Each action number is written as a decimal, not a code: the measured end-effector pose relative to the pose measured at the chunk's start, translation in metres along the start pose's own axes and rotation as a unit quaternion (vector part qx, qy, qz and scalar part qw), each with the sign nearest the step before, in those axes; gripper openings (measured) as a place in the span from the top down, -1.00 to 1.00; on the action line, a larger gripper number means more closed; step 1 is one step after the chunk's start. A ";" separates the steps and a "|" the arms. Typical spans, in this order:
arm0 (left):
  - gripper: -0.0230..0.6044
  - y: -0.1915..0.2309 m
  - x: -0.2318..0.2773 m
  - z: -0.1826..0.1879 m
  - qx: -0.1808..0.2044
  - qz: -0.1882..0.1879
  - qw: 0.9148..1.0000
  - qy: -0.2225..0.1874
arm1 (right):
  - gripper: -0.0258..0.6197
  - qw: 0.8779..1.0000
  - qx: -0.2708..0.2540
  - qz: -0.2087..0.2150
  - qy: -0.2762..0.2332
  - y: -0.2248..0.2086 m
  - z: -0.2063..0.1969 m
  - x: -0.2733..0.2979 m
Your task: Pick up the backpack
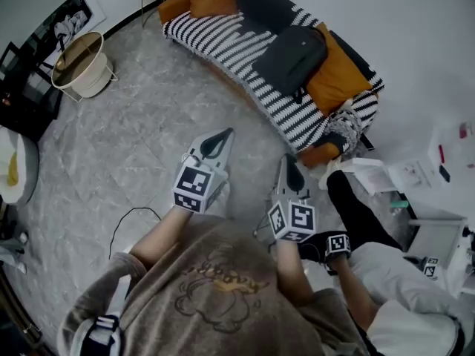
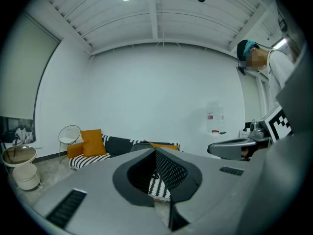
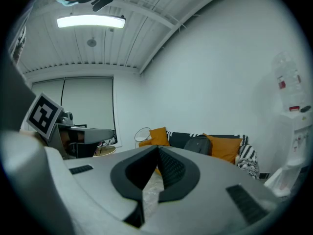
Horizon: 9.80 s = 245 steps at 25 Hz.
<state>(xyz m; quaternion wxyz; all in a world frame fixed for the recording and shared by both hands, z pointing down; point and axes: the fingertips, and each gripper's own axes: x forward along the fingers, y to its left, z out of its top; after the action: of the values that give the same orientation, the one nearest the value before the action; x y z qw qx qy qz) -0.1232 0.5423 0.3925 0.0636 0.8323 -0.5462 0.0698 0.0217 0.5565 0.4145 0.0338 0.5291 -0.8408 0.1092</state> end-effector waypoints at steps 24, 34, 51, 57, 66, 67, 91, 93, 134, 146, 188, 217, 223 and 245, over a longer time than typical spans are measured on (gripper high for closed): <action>0.92 0.109 0.200 0.040 0.006 -0.048 0.999 0.018 | 0.92 0.999 0.017 -0.048 0.004 -0.070 0.050 0.203; 0.92 0.141 0.250 0.046 0.013 -0.076 0.997 0.024 | 0.92 0.997 0.025 -0.079 0.004 -0.086 0.059 0.254; 0.92 0.173 0.348 0.057 0.010 -0.090 0.996 0.019 | 0.92 0.995 0.031 -0.094 0.009 -0.135 0.067 0.336; 0.92 0.181 0.400 0.068 0.007 -0.095 0.995 0.014 | 0.92 0.995 0.031 -0.097 0.009 -0.167 0.078 0.375; 0.92 0.185 0.482 0.091 0.005 -0.103 0.995 0.019 | 0.92 0.995 0.028 -0.096 0.009 -0.223 0.107 0.430; 0.92 0.184 0.491 0.094 0.005 -0.103 0.994 0.021 | 0.92 0.995 0.027 -0.094 0.009 -0.228 0.110 0.436; 0.92 0.195 0.649 0.120 0.003 -0.117 0.993 0.004 | 0.92 0.996 0.029 -0.077 -0.018 -0.336 0.149 0.545; 0.92 0.198 0.662 0.122 0.009 -0.123 0.992 -0.001 | 0.92 0.996 0.022 -0.084 -0.028 -0.341 0.153 0.554; -0.34 0.219 0.887 -0.056 -0.002 -0.193 0.971 0.141 | 0.01 0.960 0.142 -0.222 0.091 -0.506 -0.031 0.668; -0.34 0.234 0.919 -0.186 0.002 -0.188 0.954 0.233 | 0.00 0.947 0.171 -0.233 0.142 -0.532 -0.145 0.681; 0.65 0.211 0.867 -0.093 0.013 -0.280 0.935 0.218 | 0.76 0.957 0.191 -0.200 0.092 -0.484 -0.083 0.652; 0.66 0.187 0.692 0.122 0.032 -0.197 0.972 0.124 | 0.76 0.984 0.135 -0.110 0.025 -0.390 0.130 0.538; 0.66 0.197 0.643 0.125 0.027 -0.198 0.972 0.121 | 0.76 0.986 0.132 -0.102 0.022 -0.347 0.131 0.514; 0.67 0.231 0.452 0.116 0.045 -0.240 0.965 0.101 | 0.76 0.981 0.133 -0.143 -0.002 -0.171 0.111 0.409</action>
<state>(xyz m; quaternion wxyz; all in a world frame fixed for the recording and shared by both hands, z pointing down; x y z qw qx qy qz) -0.1515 0.0227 0.3695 0.0960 0.9294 -0.3179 0.1609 0.0020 0.1000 0.4020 -0.0238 0.6437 -0.7347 0.2130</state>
